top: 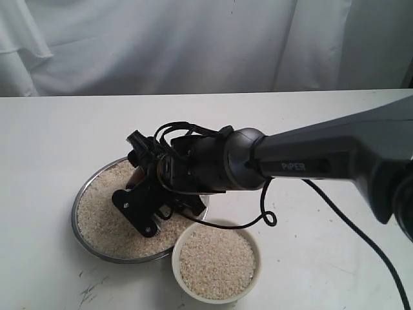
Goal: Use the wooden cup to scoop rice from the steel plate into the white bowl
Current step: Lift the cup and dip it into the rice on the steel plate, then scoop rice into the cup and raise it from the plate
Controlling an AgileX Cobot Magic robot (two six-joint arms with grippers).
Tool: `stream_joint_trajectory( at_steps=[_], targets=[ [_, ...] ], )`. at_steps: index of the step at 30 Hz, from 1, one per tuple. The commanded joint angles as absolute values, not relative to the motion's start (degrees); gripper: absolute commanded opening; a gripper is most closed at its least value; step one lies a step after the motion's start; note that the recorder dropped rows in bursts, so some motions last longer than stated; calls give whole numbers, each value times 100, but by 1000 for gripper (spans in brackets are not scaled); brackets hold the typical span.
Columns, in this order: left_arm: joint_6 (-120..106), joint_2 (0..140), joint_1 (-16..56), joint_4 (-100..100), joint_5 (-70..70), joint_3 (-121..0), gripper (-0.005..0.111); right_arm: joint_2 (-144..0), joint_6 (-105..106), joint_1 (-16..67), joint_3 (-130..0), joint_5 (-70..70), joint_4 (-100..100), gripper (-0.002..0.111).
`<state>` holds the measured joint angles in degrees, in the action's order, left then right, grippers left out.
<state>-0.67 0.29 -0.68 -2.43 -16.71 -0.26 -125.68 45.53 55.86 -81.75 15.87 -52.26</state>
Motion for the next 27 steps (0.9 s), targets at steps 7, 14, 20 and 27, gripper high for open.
stream_joint_trajectory(
  at_steps=[7,14,20,27],
  targets=[
    [-49,0,-60,-248,-1634,0,0,-13206,5194,5596,-8752,1929,-3635,0],
    [-49,0,-60,-248,-1634,0,0,-13291,6282,5596,-9115,2148,-2227,0],
    [-49,0,-60,-248,-1634,0,0,-13471,7585,5533,-9370,2763,-647,0],
    [-49,0,-60,-248,-1634,0,0,-13625,7771,5522,-9634,2993,-116,0]
  ],
)
